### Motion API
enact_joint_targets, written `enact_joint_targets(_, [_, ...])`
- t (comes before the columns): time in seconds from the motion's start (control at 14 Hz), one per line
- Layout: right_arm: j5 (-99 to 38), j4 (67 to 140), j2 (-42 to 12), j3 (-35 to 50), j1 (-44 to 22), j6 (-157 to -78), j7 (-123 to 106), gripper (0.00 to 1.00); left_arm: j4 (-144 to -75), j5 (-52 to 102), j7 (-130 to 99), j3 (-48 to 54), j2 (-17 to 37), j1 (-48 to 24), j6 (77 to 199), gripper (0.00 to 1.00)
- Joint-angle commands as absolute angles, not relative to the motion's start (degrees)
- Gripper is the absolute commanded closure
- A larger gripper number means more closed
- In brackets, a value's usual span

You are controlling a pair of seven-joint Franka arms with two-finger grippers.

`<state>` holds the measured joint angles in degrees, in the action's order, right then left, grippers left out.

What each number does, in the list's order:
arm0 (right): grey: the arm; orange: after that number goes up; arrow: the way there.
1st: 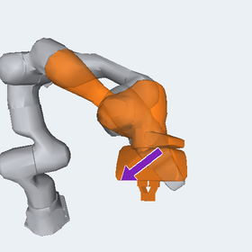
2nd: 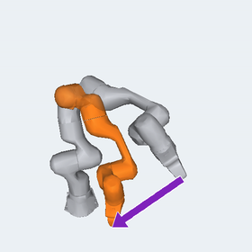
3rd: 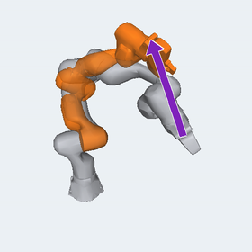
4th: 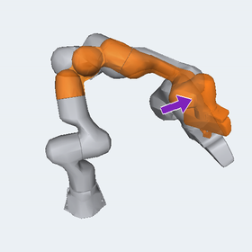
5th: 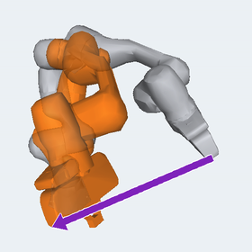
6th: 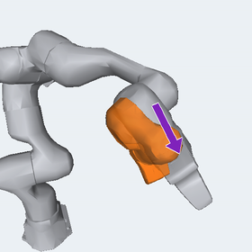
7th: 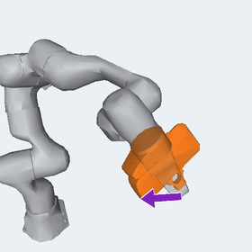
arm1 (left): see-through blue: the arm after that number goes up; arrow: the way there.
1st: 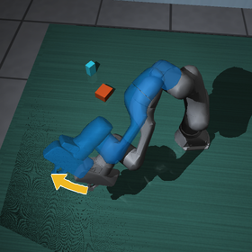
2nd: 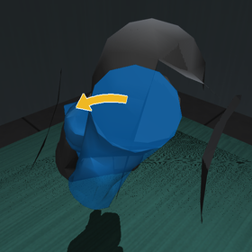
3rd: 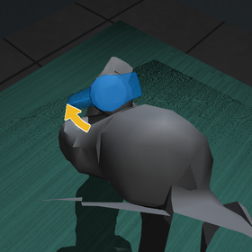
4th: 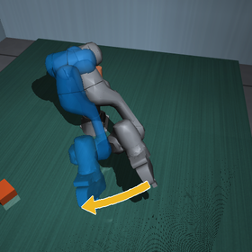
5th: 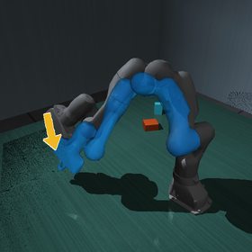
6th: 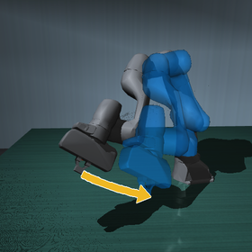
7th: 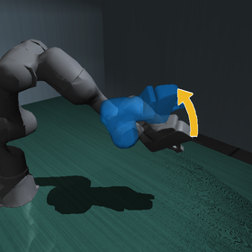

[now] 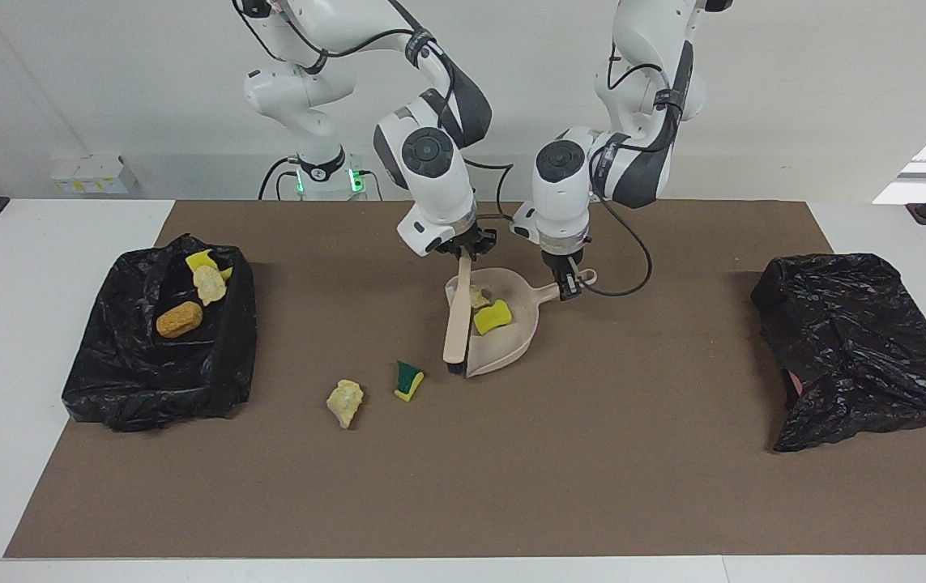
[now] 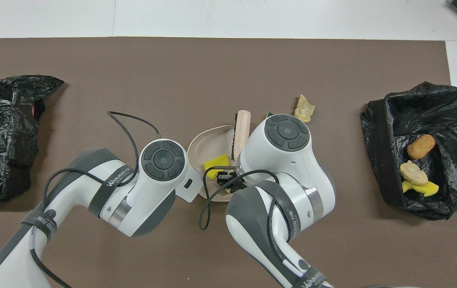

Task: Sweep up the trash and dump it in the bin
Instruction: 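Brush the remaining scraps into the dustpan held by the left gripper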

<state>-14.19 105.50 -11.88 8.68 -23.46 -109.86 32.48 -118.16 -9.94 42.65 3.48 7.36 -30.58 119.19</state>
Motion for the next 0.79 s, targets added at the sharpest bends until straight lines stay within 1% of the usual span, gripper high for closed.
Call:
enact_joint_targets(0.0, [-5.8,103.7,-12.7,8.9,-21.5,-108.3,29.3,1.00,-120.4,-10.5,41.1,3.1,5.4,-30.5,120.9,1.00])
enact_joint_targets(0.07, [-2.4,103.7,-12.7,8.8,-20.7,-108.5,28.4,1.00,-120.4,-10.5,41.1,3.1,5.4,-30.5,120.8,1.00])
enact_joint_targets(0.21, [3.5,103.7,-13.1,9.0,-14.0,-108.4,18.8,1.00,-120.4,-10.4,39.6,3.1,5.4,-30.5,120.8,1.00])
enact_joint_targets(0.36, [9.9,103.3,-13.9,8.8,-11.5,-108.1,13.6,1.00,-120.4,-10.3,37.7,3.1,5.4,-30.4,120.8,1.00])
enact_joint_targets(0.5, [16.3,102.4,-14.8,8.9,-7.8,-106.0,10.8,1.00,-120.4,-10.1,36.9,3.1,5.5,-30.3,120.9,1.00])
enact_joint_targets(0.57, [18.4,101.2,-16.2,8.8,-6.9,-104.7,8.7,1.00,-120.4,-9.5,36.8,3.1,5.7,-30.3,121.2,1.00])
enact_joint_targets(0.64, [20.8,97.0,-18.7,8.8,-5.8,-103.4,7.2,1.00,-120.4,-8.9,36.7,3.1,5.7,-30.2,121.3,1.00])
enact_joint_targets(0.72, [22.1,93.3,-21.5,8.9,-4.7,-100.3,6.6,1.00,-120.4,-8.2,35.7,3.1,5.8,-30.1,121.3,1.00])
